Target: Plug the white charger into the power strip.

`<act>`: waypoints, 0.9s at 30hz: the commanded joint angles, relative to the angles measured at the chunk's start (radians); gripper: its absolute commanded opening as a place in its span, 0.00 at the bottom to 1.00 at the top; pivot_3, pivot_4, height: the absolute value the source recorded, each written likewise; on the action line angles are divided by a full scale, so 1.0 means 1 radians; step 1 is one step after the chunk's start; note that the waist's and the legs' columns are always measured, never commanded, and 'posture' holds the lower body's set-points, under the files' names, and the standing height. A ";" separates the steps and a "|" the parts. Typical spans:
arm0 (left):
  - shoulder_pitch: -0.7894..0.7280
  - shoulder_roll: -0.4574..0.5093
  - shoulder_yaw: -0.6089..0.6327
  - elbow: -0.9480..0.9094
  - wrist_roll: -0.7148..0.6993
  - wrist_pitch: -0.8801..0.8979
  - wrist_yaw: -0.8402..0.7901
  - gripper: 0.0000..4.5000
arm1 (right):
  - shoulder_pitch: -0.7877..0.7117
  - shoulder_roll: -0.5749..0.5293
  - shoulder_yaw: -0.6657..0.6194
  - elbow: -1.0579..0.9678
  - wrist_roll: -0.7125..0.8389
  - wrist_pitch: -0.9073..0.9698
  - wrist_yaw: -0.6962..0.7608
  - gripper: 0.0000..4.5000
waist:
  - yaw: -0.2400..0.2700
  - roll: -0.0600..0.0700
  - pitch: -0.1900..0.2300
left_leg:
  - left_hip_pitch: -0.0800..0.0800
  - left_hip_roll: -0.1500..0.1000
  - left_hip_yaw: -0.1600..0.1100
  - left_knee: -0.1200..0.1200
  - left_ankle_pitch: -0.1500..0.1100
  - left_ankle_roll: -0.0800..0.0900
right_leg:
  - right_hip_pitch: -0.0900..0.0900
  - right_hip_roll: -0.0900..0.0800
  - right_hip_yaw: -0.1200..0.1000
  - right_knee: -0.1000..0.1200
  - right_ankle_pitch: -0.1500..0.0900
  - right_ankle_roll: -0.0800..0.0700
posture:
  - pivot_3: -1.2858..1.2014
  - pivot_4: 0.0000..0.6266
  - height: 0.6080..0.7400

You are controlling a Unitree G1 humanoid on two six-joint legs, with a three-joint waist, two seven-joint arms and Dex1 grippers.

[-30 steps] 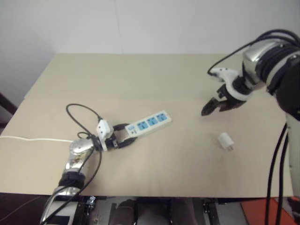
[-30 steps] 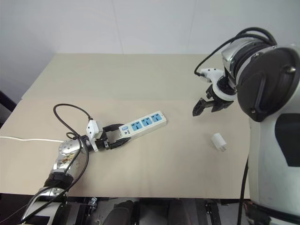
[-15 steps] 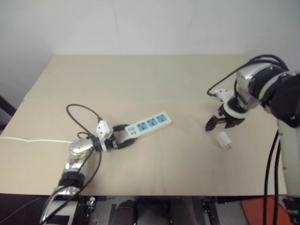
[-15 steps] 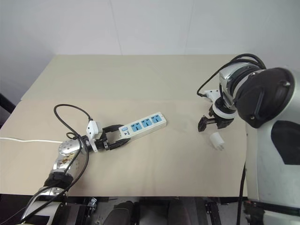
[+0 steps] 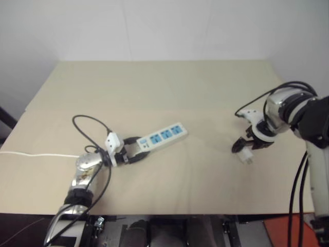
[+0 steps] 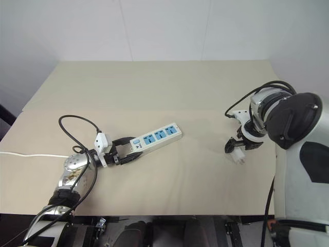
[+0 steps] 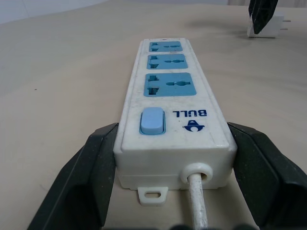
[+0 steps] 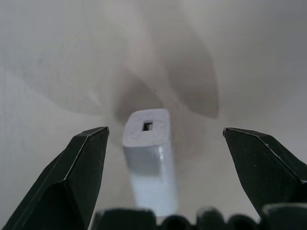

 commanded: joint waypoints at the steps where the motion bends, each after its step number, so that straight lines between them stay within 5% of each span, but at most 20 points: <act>1: 0.011 0.004 -0.011 0.000 0.012 0.010 -0.002 0.72 | -0.013 -0.005 0.012 0.033 -0.007 -0.033 0.026 1.00 | 0.000 0.000 0.000 | 0.000 0.000 0.000 0.000 0.000 0.000 | 0.000 0.000 0.000 0.000 0.000 0.000 | 0.52 0.24 1.00; 4: 0.013 0.004 -0.011 -0.001 0.013 0.009 0.000 0.72 | -0.007 0.000 0.020 0.033 -0.009 -0.048 0.046 1.00 | 0.000 0.000 0.000 | 0.000 0.000 0.000 0.000 0.000 0.000 | 0.000 0.000 0.000 0.000 0.000 0.000 | 0.52 0.24 1.00; 7: 0.014 0.004 -0.013 0.001 0.015 0.006 0.000 0.72 | -0.007 0.002 0.026 0.033 -0.007 -0.062 0.057 0.87 | -0.001 0.000 0.000 | 0.000 0.000 0.000 0.000 0.000 0.000 | 0.000 0.000 0.000 0.000 0.000 0.000 | 0.52 0.24 1.00; 15: 0.014 0.000 -0.012 0.001 0.013 0.006 0.003 0.72 | 0.007 0.019 0.045 0.033 -0.017 -0.069 0.101 0.26 | -0.001 0.000 0.000 | 0.000 0.000 0.000 0.000 0.000 0.000 | 0.000 0.000 0.000 0.000 0.000 0.000 | 0.52 0.24 1.00; 22: -0.011 0.005 -0.028 0.004 0.006 0.023 -0.044 0.72 | -0.035 0.012 0.055 0.033 -0.009 -0.064 0.088 0.25 | 0.000 0.000 0.000 | 0.001 0.000 -0.001 0.000 0.000 0.000 | 0.000 0.000 0.000 0.000 0.000 0.000 | 0.52 0.24 1.00; 27: -0.058 0.005 -0.044 0.017 -0.004 0.048 -0.123 0.72 | -0.175 -0.046 0.033 0.033 -0.016 -0.108 0.210 0.25 | 0.000 0.001 0.000 | -0.001 0.000 0.000 0.000 0.000 -0.001 | -0.002 0.000 0.000 0.000 0.000 0.000 | 0.52 0.24 1.00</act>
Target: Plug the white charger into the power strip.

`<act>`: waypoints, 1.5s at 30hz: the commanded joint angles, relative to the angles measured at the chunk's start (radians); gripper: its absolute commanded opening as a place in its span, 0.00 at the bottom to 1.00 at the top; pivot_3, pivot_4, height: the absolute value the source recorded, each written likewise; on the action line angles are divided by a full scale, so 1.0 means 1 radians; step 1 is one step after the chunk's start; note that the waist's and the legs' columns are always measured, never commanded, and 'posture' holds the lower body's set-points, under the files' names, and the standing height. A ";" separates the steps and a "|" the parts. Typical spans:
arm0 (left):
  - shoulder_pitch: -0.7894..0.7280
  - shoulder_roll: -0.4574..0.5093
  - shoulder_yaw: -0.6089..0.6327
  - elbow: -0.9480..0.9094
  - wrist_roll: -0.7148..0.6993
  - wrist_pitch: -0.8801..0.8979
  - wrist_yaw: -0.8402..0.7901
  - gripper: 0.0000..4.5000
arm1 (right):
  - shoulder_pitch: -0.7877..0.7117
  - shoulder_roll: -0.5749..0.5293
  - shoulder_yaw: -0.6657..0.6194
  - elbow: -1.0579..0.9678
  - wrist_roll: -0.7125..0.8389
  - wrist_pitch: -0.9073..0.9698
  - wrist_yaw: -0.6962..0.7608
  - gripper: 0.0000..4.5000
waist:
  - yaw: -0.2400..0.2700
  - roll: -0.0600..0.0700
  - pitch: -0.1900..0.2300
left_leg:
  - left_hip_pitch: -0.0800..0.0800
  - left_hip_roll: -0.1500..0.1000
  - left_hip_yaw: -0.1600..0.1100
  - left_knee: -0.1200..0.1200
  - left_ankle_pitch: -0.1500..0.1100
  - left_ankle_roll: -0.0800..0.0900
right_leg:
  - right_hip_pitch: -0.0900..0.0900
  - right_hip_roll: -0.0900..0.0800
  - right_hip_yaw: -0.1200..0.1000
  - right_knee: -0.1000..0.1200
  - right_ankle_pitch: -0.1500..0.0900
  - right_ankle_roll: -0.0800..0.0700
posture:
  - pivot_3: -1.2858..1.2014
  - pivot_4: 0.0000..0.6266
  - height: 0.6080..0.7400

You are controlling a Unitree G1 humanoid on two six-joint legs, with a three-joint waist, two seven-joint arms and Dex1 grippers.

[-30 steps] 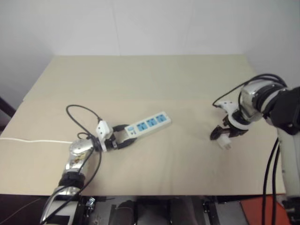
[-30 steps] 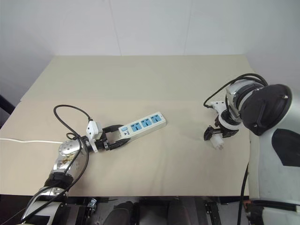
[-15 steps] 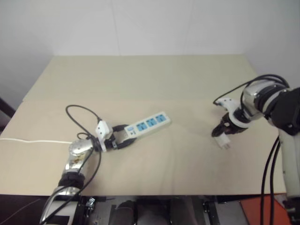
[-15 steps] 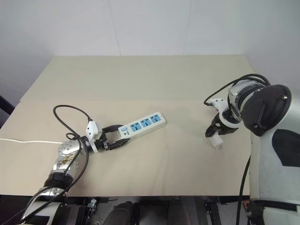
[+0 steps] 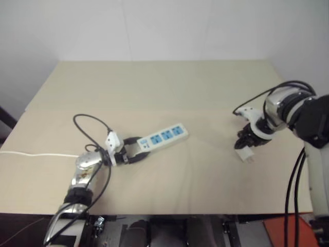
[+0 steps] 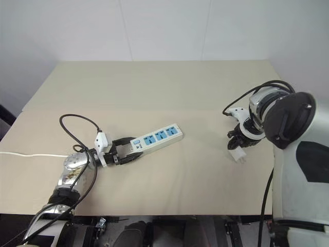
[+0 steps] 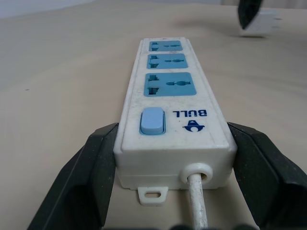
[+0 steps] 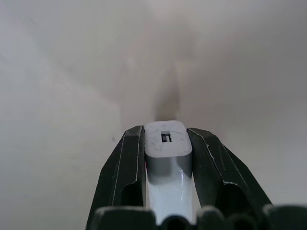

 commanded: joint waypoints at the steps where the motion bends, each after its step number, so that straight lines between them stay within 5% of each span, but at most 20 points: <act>1: -0.046 -0.002 -0.037 0.017 0.000 0.020 -0.082 0.72 | -0.150 -0.062 -0.020 0.032 -0.006 -0.075 0.133 0.25 | 0.001 0.001 0.000 | -0.001 0.000 0.000 0.000 0.000 0.000 | -0.001 0.000 0.000 0.000 0.000 0.000 | 0.52 0.24 1.00; 4: -0.089 -0.007 -0.054 0.054 0.002 0.024 -0.143 0.72 | -0.175 -0.092 -0.034 0.032 -0.011 -0.195 0.243 0.25 | 0.000 0.000 0.000 | -0.001 0.000 0.000 0.000 0.000 0.000 | 0.000 0.001 -0.002 -0.002 0.000 0.000 | 0.52 0.24 1.00; 10: -0.209 -0.046 -0.099 0.205 0.042 -0.019 -0.240 0.72 | 0.069 -0.156 -0.292 0.032 0.117 -1.010 0.467 0.25 | -0.002 -0.002 -0.001 | -0.001 0.000 0.000 0.000 0.000 0.000 | 0.003 0.001 -0.003 -0.010 0.000 0.001 | 0.52 0.24 1.00; 20: -0.228 -0.078 -0.098 0.229 0.065 -0.044 -0.246 0.72 | 0.558 0.147 -0.718 0.032 0.283 -1.921 0.525 0.25 | -0.035 -0.006 0.000 | 0.002 0.002 -0.001 -0.001 0.002 -0.004 | 0.010 0.001 -0.004 -0.015 0.001 0.003 | 0.52 0.24 1.00; 38: -0.171 -0.053 -0.095 0.145 0.072 -0.019 -0.219 0.72 | 0.458 0.141 -0.622 0.032 0.334 -1.528 0.655 0.25 | -0.027 -0.007 0.001 | 0.008 0.003 -0.004 0.000 0.000 -0.001 | 0.016 0.002 -0.003 -0.014 0.002 0.004 | 0.52 0.24 1.00; 45: -0.174 -0.057 -0.097 0.149 0.072 -0.015 -0.217 0.72 | 0.463 0.157 -0.594 0.032 0.341 -1.533 0.644 0.25 | -0.027 -0.007 0.001 | 0.008 0.003 -0.003 0.000 0.000 -0.001 | 0.016 0.002 -0.003 -0.014 0.002 0.004 | 0.52 0.24 1.00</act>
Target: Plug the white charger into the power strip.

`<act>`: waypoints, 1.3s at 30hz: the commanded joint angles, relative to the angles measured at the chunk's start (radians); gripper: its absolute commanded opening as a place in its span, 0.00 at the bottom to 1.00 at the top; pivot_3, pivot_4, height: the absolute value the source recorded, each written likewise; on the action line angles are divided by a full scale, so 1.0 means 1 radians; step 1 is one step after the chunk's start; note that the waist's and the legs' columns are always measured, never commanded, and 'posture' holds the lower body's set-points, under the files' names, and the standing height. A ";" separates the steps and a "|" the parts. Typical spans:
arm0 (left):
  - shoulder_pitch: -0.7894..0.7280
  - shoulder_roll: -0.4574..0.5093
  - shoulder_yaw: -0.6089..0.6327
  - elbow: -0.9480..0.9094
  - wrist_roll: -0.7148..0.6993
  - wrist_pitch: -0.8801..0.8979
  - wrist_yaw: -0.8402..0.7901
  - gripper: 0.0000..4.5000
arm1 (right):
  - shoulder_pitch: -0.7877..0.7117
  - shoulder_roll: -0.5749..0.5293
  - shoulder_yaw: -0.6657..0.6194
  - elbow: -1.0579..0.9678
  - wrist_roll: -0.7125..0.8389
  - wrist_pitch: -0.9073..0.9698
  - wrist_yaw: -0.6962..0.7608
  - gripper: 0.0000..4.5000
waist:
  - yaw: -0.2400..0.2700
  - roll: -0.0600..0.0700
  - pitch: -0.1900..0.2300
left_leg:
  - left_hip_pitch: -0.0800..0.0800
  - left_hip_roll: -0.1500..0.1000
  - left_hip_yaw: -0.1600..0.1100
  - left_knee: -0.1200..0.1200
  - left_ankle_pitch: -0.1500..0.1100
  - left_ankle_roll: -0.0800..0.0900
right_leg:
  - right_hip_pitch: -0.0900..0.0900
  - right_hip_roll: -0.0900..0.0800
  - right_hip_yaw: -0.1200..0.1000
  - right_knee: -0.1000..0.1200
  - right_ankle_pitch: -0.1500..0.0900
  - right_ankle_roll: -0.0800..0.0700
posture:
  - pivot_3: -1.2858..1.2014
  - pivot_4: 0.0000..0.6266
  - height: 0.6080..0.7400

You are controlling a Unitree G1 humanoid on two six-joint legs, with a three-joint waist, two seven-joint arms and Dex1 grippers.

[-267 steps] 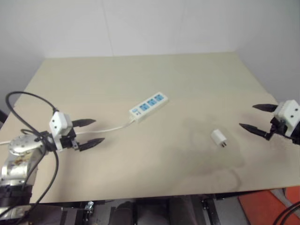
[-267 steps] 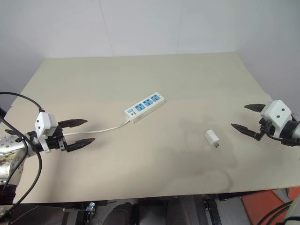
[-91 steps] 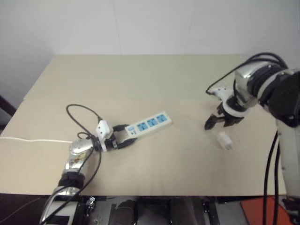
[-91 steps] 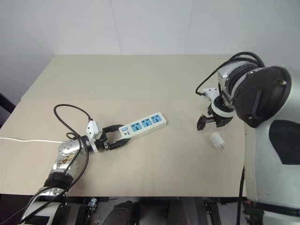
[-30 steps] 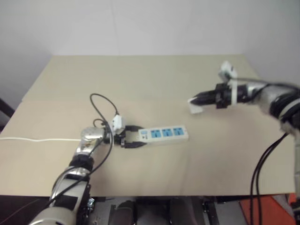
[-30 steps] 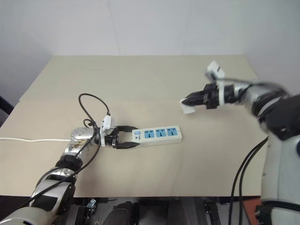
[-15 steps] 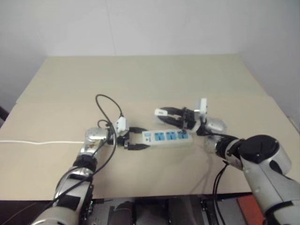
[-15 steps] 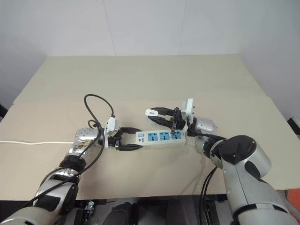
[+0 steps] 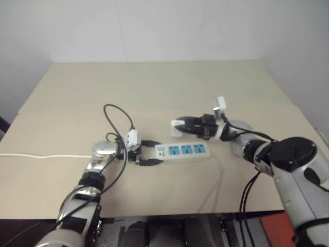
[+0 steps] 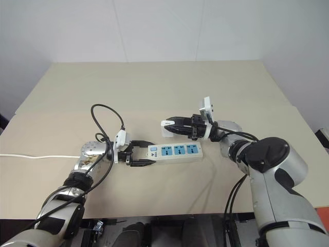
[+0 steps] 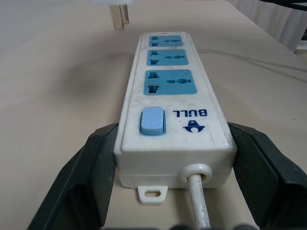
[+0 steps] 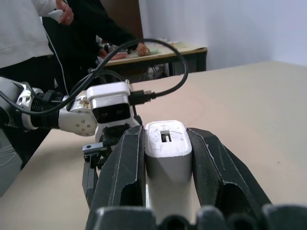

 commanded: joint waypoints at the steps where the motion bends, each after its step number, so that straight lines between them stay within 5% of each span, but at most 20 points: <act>1: 0.005 0.005 -0.005 -0.019 0.003 0.011 0.000 0.72 | -0.012 0.010 0.001 0.024 0.026 -0.008 0.006 0.25 | 0.000 0.000 0.000 | 0.000 0.000 0.000 0.000 0.000 0.000 | 0.000 0.000 0.000 0.000 0.000 0.000 | 0.52 0.24 1.00; 39: 0.025 0.001 0.000 -0.035 -0.004 0.015 0.014 0.72 | 0.070 0.055 0.103 0.024 0.036 -0.093 -0.020 0.25 | 0.001 0.000 0.000 | 0.000 0.000 0.000 0.000 0.000 0.000 | 0.000 0.000 0.000 0.001 0.000 0.000 | 0.52 0.24 1.00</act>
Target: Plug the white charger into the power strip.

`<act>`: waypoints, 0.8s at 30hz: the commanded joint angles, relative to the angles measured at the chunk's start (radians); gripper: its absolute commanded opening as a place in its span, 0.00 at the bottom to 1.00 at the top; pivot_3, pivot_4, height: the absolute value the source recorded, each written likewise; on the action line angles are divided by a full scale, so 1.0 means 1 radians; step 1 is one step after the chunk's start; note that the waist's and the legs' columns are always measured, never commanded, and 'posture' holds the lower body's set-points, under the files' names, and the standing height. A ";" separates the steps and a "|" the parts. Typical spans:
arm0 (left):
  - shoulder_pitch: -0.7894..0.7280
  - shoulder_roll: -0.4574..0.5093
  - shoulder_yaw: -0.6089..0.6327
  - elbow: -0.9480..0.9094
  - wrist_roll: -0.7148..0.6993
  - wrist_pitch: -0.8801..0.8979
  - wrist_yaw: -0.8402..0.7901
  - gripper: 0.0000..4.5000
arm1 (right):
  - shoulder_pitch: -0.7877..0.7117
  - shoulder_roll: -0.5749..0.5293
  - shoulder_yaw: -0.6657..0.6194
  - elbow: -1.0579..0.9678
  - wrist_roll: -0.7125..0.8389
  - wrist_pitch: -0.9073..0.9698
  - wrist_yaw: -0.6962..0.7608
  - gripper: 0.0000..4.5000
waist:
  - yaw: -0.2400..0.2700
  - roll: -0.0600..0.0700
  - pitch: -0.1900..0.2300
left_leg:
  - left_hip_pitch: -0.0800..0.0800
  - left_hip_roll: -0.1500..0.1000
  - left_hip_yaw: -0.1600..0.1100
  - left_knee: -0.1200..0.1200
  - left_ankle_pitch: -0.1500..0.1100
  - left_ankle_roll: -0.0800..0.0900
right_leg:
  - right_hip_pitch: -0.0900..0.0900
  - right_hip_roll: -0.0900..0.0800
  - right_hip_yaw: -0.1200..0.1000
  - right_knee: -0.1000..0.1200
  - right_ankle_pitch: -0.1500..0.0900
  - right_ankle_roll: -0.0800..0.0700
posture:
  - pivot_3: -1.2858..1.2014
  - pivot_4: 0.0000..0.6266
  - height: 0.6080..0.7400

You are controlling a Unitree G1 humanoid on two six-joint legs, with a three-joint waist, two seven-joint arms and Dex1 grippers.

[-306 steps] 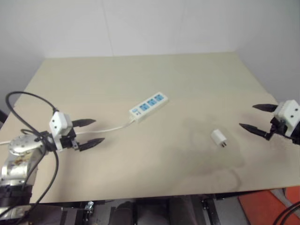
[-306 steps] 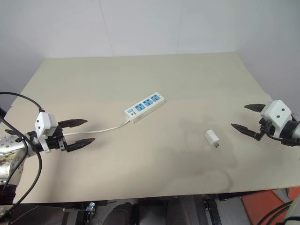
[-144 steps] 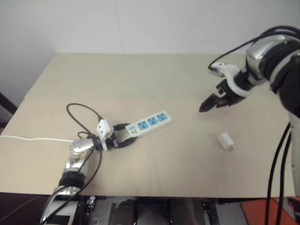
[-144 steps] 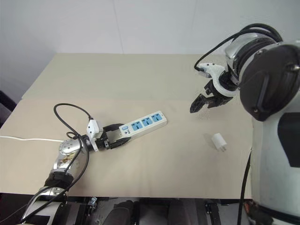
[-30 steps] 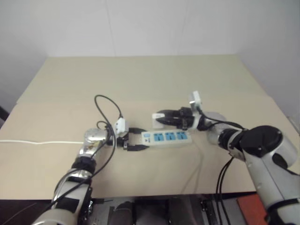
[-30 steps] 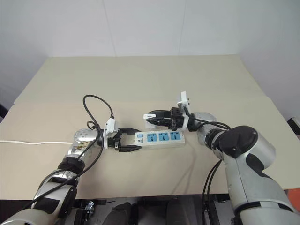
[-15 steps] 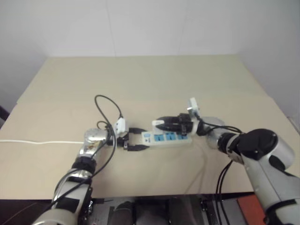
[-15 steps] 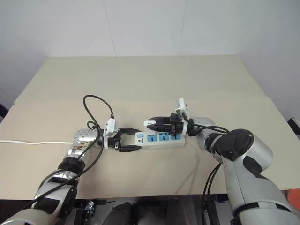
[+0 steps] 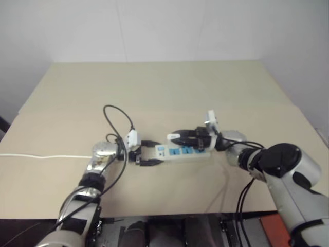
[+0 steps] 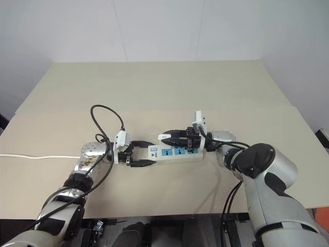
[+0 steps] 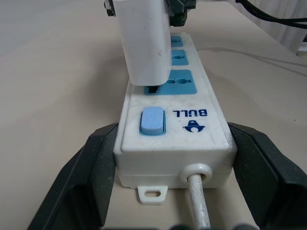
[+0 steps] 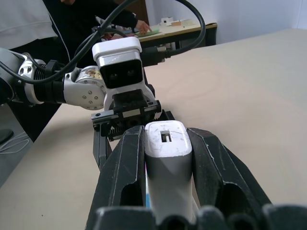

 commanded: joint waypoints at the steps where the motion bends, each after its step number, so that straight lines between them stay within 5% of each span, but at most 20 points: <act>1: 0.012 0.004 -0.001 -0.020 -0.002 0.011 0.004 0.72 | 0.010 0.001 -0.002 0.024 0.016 -0.035 0.011 0.25 | 0.000 0.000 0.000 | 0.000 0.000 0.000 0.000 0.000 0.000 | 0.000 0.000 0.000 0.000 0.000 0.000 | 0.52 0.24 1.00; 24: 0.026 0.009 -0.001 -0.046 -0.006 0.022 0.002 0.72 | 0.068 0.071 0.140 0.024 0.069 -0.058 0.012 0.25 | -0.003 -0.001 -0.001 | 0.006 0.001 -0.001 0.000 0.000 0.000 | 0.003 0.000 0.002 -0.001 0.000 0.000 | 0.52 0.24 1.00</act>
